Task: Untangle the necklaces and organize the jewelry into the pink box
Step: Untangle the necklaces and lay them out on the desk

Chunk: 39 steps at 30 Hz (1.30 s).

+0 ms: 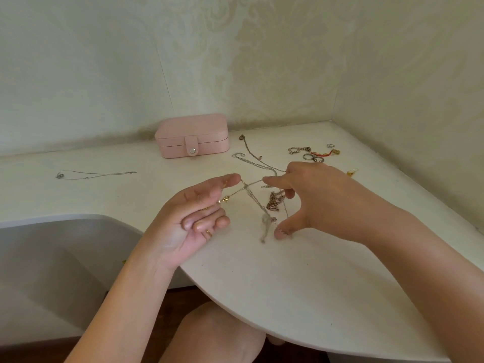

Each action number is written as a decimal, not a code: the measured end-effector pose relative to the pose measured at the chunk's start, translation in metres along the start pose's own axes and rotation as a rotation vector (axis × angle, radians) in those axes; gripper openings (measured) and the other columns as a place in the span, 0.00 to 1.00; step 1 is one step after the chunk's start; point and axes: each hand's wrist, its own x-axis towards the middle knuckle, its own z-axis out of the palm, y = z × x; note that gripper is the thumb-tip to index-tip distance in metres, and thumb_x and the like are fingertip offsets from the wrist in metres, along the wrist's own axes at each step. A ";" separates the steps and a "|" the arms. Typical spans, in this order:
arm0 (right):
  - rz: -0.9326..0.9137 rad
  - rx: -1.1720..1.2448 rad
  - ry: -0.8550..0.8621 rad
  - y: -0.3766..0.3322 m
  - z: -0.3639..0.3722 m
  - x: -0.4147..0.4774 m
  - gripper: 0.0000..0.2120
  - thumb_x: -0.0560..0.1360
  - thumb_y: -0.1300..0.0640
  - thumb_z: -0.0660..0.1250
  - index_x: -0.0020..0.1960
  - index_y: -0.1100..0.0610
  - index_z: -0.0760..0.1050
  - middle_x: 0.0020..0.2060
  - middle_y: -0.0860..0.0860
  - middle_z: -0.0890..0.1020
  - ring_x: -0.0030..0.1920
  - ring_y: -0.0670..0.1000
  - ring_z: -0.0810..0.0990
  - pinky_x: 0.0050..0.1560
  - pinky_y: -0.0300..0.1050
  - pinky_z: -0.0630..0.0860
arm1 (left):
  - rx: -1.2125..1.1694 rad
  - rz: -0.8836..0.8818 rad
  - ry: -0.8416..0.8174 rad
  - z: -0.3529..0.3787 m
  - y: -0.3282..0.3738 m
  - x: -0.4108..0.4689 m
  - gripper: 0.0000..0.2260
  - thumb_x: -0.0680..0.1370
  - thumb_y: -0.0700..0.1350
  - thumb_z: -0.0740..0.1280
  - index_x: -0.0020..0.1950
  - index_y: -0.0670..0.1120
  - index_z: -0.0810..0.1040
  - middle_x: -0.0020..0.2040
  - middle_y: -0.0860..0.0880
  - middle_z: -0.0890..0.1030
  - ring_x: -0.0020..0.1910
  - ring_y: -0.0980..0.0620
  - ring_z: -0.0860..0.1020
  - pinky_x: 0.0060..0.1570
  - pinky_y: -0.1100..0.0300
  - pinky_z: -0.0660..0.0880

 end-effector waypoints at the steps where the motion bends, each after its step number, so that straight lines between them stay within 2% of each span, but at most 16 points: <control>1: -0.001 -0.007 -0.002 0.000 0.000 0.000 0.42 0.62 0.37 0.74 0.73 0.41 0.61 0.50 0.44 0.69 0.53 0.48 0.71 0.52 0.48 0.73 | -0.059 0.007 -0.024 -0.003 0.000 0.000 0.18 0.64 0.44 0.78 0.52 0.42 0.83 0.15 0.56 0.63 0.17 0.62 0.66 0.30 0.67 0.73; 3: -0.009 -0.047 -0.023 -0.002 0.001 -0.001 0.44 0.63 0.37 0.74 0.73 0.41 0.59 0.50 0.44 0.68 0.55 0.48 0.71 0.48 0.44 0.70 | -0.229 0.017 -0.127 -0.012 0.000 0.000 0.14 0.72 0.40 0.72 0.56 0.41 0.81 0.17 0.55 0.69 0.20 0.61 0.71 0.33 0.66 0.74; 5: -0.037 -0.058 -0.050 -0.003 0.004 -0.001 0.46 0.62 0.35 0.73 0.74 0.42 0.57 0.48 0.43 0.66 0.51 0.45 0.67 0.44 0.42 0.64 | -0.395 0.016 -0.217 -0.016 0.000 -0.001 0.13 0.81 0.36 0.58 0.63 0.39 0.75 0.22 0.51 0.75 0.27 0.56 0.78 0.41 0.63 0.75; 8: -0.066 0.013 -0.077 -0.002 0.009 -0.002 0.48 0.59 0.32 0.72 0.74 0.41 0.56 0.47 0.41 0.66 0.49 0.43 0.63 0.44 0.41 0.62 | -0.348 0.052 -0.110 -0.018 0.004 -0.002 0.16 0.83 0.36 0.50 0.67 0.37 0.70 0.28 0.46 0.80 0.32 0.51 0.80 0.45 0.59 0.75; 13: -0.064 0.087 -0.069 -0.001 0.009 -0.001 0.46 0.61 0.35 0.73 0.74 0.40 0.57 0.43 0.39 0.65 0.48 0.42 0.63 0.41 0.35 0.62 | -0.306 0.079 -0.019 -0.017 0.007 -0.005 0.16 0.83 0.37 0.51 0.68 0.37 0.71 0.28 0.45 0.80 0.31 0.51 0.80 0.45 0.61 0.73; 15: -0.046 0.090 -0.059 -0.003 0.008 0.000 0.45 0.63 0.40 0.75 0.74 0.42 0.57 0.40 0.39 0.65 0.47 0.41 0.63 0.39 0.35 0.62 | -0.315 0.077 -0.042 -0.015 0.007 -0.001 0.14 0.81 0.37 0.59 0.65 0.40 0.75 0.24 0.50 0.77 0.27 0.56 0.78 0.41 0.64 0.74; 17: -0.016 0.143 -0.066 -0.005 0.010 0.003 0.46 0.64 0.44 0.76 0.75 0.43 0.56 0.37 0.40 0.65 0.41 0.40 0.65 0.34 0.32 0.62 | -0.295 0.055 -0.060 -0.015 0.002 0.000 0.14 0.76 0.38 0.68 0.61 0.44 0.79 0.18 0.54 0.69 0.22 0.60 0.74 0.35 0.67 0.74; 19: 0.002 0.246 -0.073 -0.007 0.013 0.005 0.49 0.63 0.49 0.78 0.76 0.43 0.53 0.34 0.43 0.68 0.35 0.40 0.68 0.33 0.32 0.65 | -0.310 0.034 -0.143 -0.017 0.001 -0.001 0.14 0.78 0.38 0.65 0.63 0.45 0.78 0.19 0.55 0.66 0.23 0.60 0.75 0.37 0.67 0.74; 21: -0.001 0.357 -0.084 -0.009 0.017 0.007 0.53 0.62 0.52 0.79 0.77 0.45 0.51 0.30 0.45 0.70 0.32 0.41 0.70 0.32 0.33 0.66 | -0.288 0.029 -0.172 -0.017 0.003 0.000 0.16 0.81 0.36 0.58 0.67 0.42 0.73 0.21 0.53 0.71 0.26 0.58 0.78 0.40 0.65 0.75; 23: -0.005 0.481 -0.079 -0.011 0.020 0.010 0.54 0.61 0.54 0.80 0.77 0.46 0.50 0.28 0.43 0.72 0.29 0.40 0.71 0.32 0.32 0.67 | -0.229 0.026 -0.175 -0.012 0.011 0.001 0.17 0.81 0.35 0.55 0.70 0.40 0.69 0.22 0.52 0.70 0.28 0.57 0.79 0.42 0.63 0.74; 26: -0.019 0.696 -0.031 -0.015 0.023 0.014 0.55 0.60 0.55 0.81 0.77 0.47 0.51 0.26 0.42 0.74 0.27 0.38 0.71 0.30 0.29 0.66 | -0.115 0.005 -0.262 -0.002 0.017 0.007 0.16 0.79 0.37 0.62 0.67 0.42 0.73 0.19 0.55 0.66 0.24 0.61 0.76 0.37 0.66 0.74; 29: -0.076 0.883 0.040 -0.020 0.020 0.016 0.52 0.59 0.56 0.81 0.75 0.46 0.56 0.30 0.40 0.76 0.28 0.39 0.71 0.31 0.28 0.66 | -0.006 -0.013 -0.315 0.006 0.028 0.010 0.17 0.75 0.40 0.68 0.64 0.43 0.76 0.18 0.55 0.61 0.21 0.64 0.72 0.35 0.67 0.74; 32: -0.159 1.049 0.128 -0.026 0.015 0.020 0.44 0.59 0.63 0.81 0.66 0.36 0.65 0.38 0.43 0.74 0.32 0.43 0.71 0.35 0.34 0.70 | 0.002 -0.044 -0.330 0.013 0.036 0.014 0.19 0.74 0.40 0.69 0.65 0.40 0.75 0.18 0.55 0.60 0.19 0.63 0.71 0.34 0.66 0.74; 34: -0.177 1.138 0.139 -0.026 0.014 0.024 0.43 0.60 0.67 0.80 0.66 0.39 0.66 0.42 0.47 0.74 0.37 0.43 0.73 0.40 0.34 0.74 | -0.021 -0.062 -0.317 0.012 0.041 0.014 0.20 0.73 0.40 0.71 0.65 0.40 0.75 0.17 0.55 0.61 0.18 0.63 0.70 0.31 0.66 0.74; 37: -0.216 1.236 0.001 -0.025 0.007 0.029 0.50 0.61 0.67 0.79 0.73 0.43 0.60 0.60 0.50 0.75 0.57 0.46 0.78 0.61 0.41 0.74 | -0.038 -0.090 -0.348 0.008 0.047 0.015 0.19 0.76 0.39 0.68 0.66 0.41 0.73 0.18 0.54 0.62 0.18 0.63 0.71 0.28 0.67 0.73; 39: -0.225 1.311 -0.071 -0.025 0.000 0.035 0.49 0.64 0.70 0.76 0.74 0.42 0.57 0.63 0.48 0.74 0.58 0.50 0.79 0.62 0.45 0.74 | -0.024 -0.094 -0.358 0.007 0.048 0.016 0.17 0.77 0.39 0.67 0.66 0.43 0.74 0.19 0.54 0.62 0.18 0.63 0.72 0.27 0.68 0.73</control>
